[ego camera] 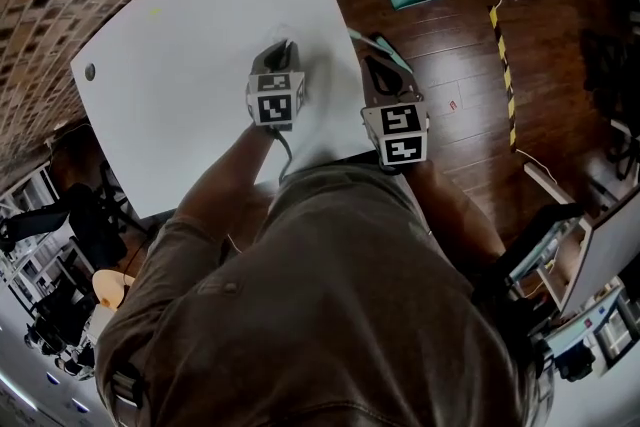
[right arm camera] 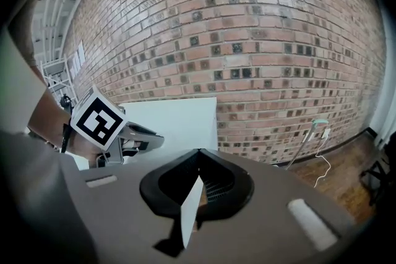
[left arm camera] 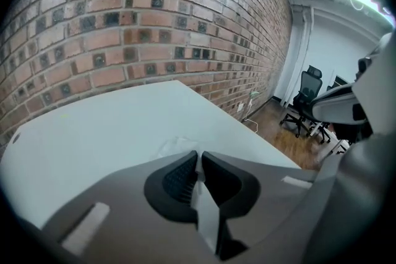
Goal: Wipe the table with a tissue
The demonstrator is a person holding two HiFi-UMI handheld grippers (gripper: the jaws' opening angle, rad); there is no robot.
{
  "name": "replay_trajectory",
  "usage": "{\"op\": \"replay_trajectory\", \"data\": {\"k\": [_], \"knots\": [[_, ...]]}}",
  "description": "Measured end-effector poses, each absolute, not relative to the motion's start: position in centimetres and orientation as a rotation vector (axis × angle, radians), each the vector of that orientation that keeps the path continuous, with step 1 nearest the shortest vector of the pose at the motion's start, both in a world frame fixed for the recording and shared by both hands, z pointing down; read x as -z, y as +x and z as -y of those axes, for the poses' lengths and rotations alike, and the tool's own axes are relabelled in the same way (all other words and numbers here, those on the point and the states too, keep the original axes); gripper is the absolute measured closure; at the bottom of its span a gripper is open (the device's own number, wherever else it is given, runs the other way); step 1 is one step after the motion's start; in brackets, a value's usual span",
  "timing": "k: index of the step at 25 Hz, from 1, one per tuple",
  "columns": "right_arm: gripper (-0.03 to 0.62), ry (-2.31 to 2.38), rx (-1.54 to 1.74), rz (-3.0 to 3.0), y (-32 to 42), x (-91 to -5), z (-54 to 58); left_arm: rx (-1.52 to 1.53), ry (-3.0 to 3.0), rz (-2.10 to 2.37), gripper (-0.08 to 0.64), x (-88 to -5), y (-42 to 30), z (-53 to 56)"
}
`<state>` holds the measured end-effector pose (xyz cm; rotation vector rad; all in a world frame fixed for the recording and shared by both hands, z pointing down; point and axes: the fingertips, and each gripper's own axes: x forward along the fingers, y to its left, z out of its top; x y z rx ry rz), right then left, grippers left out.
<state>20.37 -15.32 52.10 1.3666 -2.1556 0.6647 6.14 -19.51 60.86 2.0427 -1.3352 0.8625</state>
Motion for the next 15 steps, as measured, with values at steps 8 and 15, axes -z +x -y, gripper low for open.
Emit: {"op": "replay_trajectory", "data": {"k": [8,15], "knots": [[0.578,1.271,-0.628,2.210,17.1,-51.9,15.5,-0.848,1.974,1.482,0.545,-60.0,0.3,18.8],[0.578,1.187,-0.596,2.248,13.3,-51.9,15.3,-0.822,1.879,1.572,0.545,-60.4,-5.3,17.0]]}}
